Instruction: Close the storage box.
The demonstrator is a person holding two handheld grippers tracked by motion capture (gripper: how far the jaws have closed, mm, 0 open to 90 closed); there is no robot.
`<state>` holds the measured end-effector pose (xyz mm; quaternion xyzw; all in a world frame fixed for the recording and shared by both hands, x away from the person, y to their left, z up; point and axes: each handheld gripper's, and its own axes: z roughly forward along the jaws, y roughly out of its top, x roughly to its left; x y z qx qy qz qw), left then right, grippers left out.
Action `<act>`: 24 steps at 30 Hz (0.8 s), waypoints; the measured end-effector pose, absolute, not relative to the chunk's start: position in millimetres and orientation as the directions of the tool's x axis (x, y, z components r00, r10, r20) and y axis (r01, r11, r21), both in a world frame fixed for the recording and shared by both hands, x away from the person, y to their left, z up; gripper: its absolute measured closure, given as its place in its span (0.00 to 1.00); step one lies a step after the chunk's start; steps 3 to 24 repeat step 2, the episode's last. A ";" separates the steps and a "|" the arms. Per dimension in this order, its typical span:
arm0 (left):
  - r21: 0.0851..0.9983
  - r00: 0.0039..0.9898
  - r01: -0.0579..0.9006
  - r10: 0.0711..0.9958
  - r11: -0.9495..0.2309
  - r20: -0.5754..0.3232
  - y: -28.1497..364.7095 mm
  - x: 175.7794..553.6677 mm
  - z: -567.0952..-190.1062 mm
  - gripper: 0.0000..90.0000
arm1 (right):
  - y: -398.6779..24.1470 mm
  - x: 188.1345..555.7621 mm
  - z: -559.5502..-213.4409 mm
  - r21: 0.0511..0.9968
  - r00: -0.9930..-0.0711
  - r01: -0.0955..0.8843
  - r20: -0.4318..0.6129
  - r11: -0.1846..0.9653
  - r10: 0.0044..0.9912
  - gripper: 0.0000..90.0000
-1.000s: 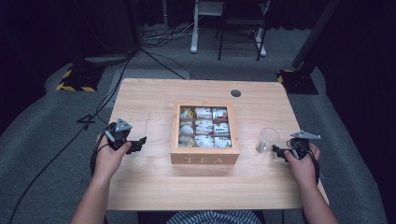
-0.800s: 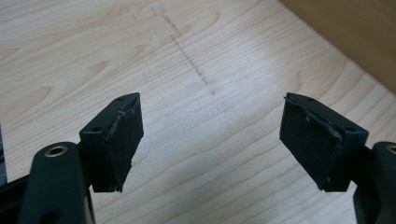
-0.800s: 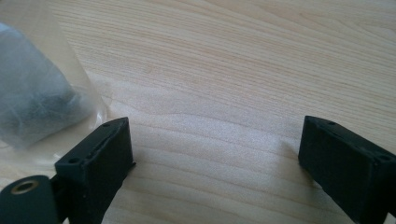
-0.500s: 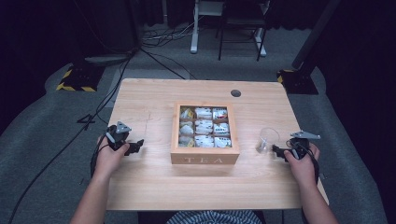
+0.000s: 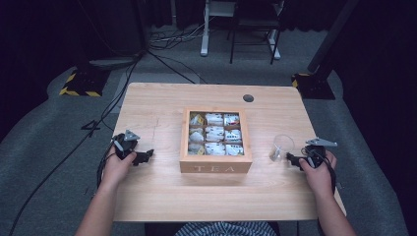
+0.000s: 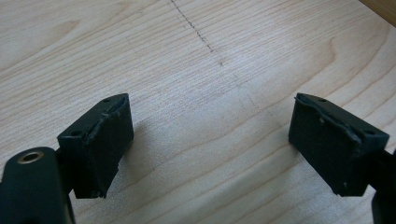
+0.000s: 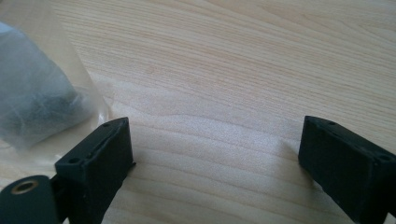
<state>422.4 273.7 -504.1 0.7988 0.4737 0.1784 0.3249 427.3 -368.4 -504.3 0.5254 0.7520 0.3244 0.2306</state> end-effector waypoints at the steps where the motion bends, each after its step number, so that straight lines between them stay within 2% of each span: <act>1: 0.688 0.488 0.641 0.873 -0.340 -0.022 273.7 422.4 -504.0 0.16 | -368.3 427.3 -504.3 0.730 -0.342 0.641 -0.005 0.237 0.940 0.11; 24: 0.688 0.487 0.641 0.873 -0.340 -0.023 273.7 422.4 -504.1 0.16 | -368.2 427.2 -504.3 0.730 -0.343 0.641 -0.005 0.238 0.939 0.11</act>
